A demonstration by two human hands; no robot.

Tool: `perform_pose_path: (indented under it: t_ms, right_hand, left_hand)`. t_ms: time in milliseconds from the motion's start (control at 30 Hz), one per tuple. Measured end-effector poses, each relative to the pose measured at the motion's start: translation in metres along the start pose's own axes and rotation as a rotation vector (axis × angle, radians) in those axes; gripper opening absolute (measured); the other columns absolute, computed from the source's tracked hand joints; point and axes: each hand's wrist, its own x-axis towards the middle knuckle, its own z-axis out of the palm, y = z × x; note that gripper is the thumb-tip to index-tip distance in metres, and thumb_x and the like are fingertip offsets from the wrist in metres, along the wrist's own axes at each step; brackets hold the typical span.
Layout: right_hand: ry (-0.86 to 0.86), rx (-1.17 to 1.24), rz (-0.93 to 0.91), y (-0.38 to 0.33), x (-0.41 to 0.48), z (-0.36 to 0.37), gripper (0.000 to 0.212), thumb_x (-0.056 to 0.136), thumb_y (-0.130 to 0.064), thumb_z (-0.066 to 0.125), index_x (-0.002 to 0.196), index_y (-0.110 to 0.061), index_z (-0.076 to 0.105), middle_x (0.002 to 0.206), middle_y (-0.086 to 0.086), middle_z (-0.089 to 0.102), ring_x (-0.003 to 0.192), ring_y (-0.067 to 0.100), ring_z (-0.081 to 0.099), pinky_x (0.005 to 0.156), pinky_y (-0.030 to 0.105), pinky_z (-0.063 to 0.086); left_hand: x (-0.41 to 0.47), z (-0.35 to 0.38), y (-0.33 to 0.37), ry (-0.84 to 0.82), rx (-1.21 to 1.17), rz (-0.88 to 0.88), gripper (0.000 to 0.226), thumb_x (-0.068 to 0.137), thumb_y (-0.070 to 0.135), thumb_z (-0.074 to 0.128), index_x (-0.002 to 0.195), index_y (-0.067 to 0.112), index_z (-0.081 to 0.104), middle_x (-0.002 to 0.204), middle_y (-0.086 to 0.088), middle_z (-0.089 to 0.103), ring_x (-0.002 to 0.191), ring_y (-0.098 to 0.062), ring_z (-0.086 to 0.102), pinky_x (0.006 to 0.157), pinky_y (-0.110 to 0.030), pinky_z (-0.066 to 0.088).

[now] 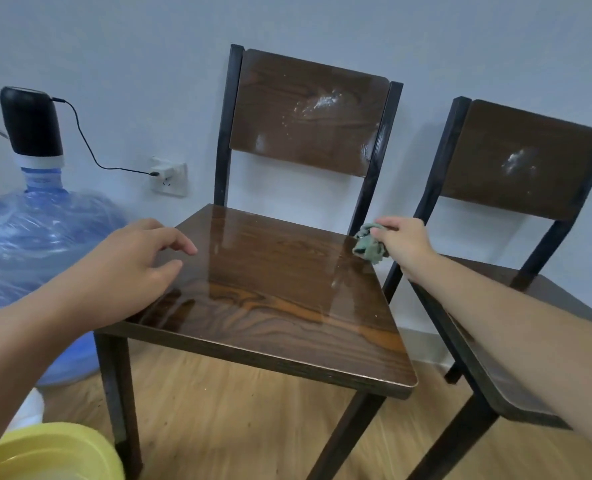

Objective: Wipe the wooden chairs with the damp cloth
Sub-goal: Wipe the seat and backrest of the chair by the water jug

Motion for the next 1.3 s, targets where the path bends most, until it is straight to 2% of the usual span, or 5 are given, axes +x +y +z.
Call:
perform_pose_path:
  t_ms: [300, 533, 767, 1167, 1300]
  right_hand:
    - [-0.373, -0.323, -0.249, 0.002, -0.038, 0.010, 0.029, 0.100, -0.010, 0.058, 0.114, -0.028, 0.077, 0.117, -0.008, 0.065, 0.088, 0.003, 0.060, 0.063, 0.005, 0.045]
    - [-0.632, -0.267, -0.280, -0.003, -0.135, -0.046, 0.039, 0.096, -0.010, 0.064, 0.101, -0.045, 0.078, 0.116, -0.025, 0.070, 0.111, -0.001, 0.063, 0.094, 0.027, 0.055]
    - [-0.887, -0.095, -0.199, -0.014, -0.185, -0.092, 0.033, 0.094, 0.005, 0.063, 0.101, -0.021, 0.082, 0.110, -0.001, 0.077, 0.107, 0.017, 0.071, 0.094, 0.027, 0.055]
    - [0.107, -0.030, -0.060, -0.012, 0.047, 0.039, 0.022, 0.094, -0.011, 0.069, 0.115, -0.013, 0.075, 0.116, 0.005, 0.070, 0.093, 0.015, 0.065, 0.078, 0.017, 0.055]
    - [0.029, -0.170, -0.109, -0.025, 0.055, 0.123, 0.020, 0.094, -0.013, 0.069, 0.105, 0.003, 0.073, 0.099, 0.013, 0.071, 0.087, 0.021, 0.067, 0.088, 0.036, 0.056]
  left_hand:
    - [-0.004, -0.001, -0.010, 0.028, 0.033, 0.070, 0.028, 0.090, 0.021, 0.061, 0.091, 0.049, 0.062, 0.102, 0.026, 0.053, 0.101, -0.010, 0.053, 0.085, -0.034, 0.043]
    - [0.006, 0.000, -0.015, 0.044, 0.025, 0.026, 0.025, 0.092, 0.022, 0.061, 0.092, 0.047, 0.063, 0.102, 0.026, 0.053, 0.101, -0.008, 0.053, 0.087, -0.035, 0.045]
    - [0.037, 0.008, -0.001, -0.144, 0.066, 0.021, 0.030, 0.089, 0.018, 0.064, 0.094, 0.048, 0.061, 0.104, 0.006, 0.061, 0.103, -0.015, 0.058, 0.089, -0.035, 0.046]
    - [0.147, 0.050, -0.048, -0.039, 0.211, -0.342, 0.043, 0.089, 0.034, 0.055, 0.129, 0.018, 0.060, 0.127, -0.010, 0.058, 0.117, -0.030, 0.058, 0.101, -0.041, 0.047]
    - [0.177, 0.053, -0.064, -0.089, 0.227, -0.515, 0.029, 0.085, 0.032, 0.054, 0.084, 0.006, 0.064, 0.095, -0.012, 0.068, 0.092, -0.030, 0.065, 0.075, -0.033, 0.049]
